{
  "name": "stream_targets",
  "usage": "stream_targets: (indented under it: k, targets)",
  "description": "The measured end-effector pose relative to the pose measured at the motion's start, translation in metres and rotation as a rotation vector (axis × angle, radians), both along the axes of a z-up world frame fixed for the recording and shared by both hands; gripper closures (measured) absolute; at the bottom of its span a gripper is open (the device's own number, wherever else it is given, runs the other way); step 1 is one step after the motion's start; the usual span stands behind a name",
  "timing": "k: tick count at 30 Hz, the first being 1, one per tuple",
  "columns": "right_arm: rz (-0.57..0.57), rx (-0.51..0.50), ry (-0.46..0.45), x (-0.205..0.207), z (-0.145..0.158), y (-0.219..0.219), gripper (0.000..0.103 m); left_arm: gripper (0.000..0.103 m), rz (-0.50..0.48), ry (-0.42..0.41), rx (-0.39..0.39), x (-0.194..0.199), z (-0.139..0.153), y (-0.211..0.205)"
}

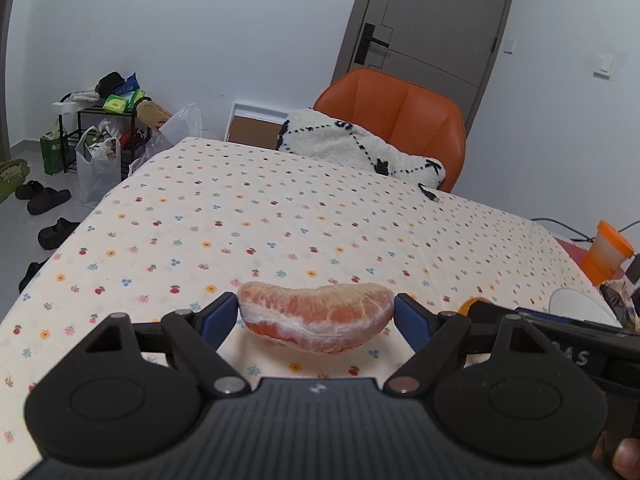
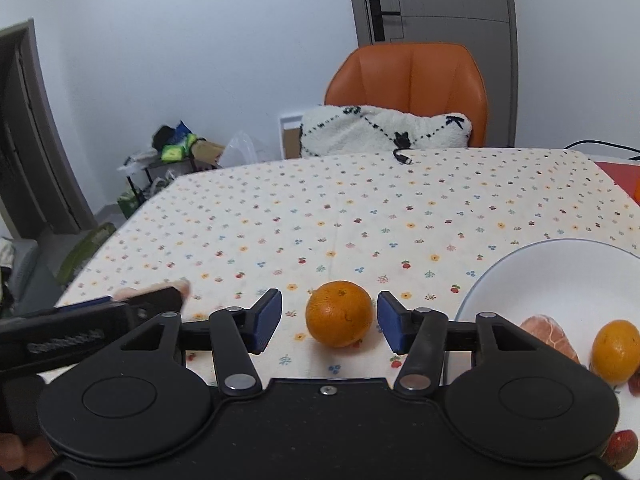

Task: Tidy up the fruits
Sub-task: 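Grasp the large orange with the right gripper while the left gripper grasps the pomelo segment, then carry the orange to the plate with the right gripper while the left gripper carries the pomelo segment there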

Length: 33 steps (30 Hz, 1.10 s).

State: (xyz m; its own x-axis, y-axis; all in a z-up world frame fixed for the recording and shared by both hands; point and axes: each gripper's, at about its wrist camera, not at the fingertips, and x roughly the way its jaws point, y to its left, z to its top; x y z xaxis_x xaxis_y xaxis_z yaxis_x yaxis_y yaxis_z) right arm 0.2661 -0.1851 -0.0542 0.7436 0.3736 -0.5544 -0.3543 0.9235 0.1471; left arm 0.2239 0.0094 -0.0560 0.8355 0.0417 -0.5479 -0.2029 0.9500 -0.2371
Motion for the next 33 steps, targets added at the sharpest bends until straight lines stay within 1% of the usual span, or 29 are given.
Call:
stream_targets:
  k: [4, 5, 6, 7, 10, 20, 30, 33]
  targets:
    - [0.010, -0.053, 0.007, 0.003, -0.004, 0.011, 0.050, 0.020, -0.011, 0.002, -0.030, 0.001, -0.003, 0.007]
    - [0.006, -0.078, -0.003, 0.003, -0.005, 0.014, 0.055, 0.020, -0.011, 0.002, -0.034, 0.000, -0.003, 0.008]
    - [-0.006, -0.107, -0.013, 0.002, -0.006, 0.015, 0.066, 0.020, -0.012, 0.000, -0.039, -0.001, -0.002, 0.009]
    - [-0.014, -0.118, -0.014, 0.002, -0.006, 0.015, 0.066, 0.020, -0.014, -0.003, -0.042, -0.002, -0.001, 0.009]
    - [-0.005, -0.089, 0.004, -0.001, -0.004, 0.011, 0.066, 0.020, -0.024, -0.013, -0.039, -0.007, 0.003, 0.008]
    - [0.001, -0.019, -0.042, -0.028, 0.013, -0.005, 0.067, 0.020, -0.042, -0.043, -0.011, -0.021, 0.018, -0.006]
    - [-0.036, 0.080, -0.076, -0.050, 0.032, -0.046, 0.067, 0.020, -0.096, -0.066, 0.006, -0.026, 0.029, -0.039]
    - [-0.057, 0.096, -0.088, -0.055, 0.036, -0.060, 0.067, 0.020, -0.115, -0.071, 0.012, -0.027, 0.031, -0.049]
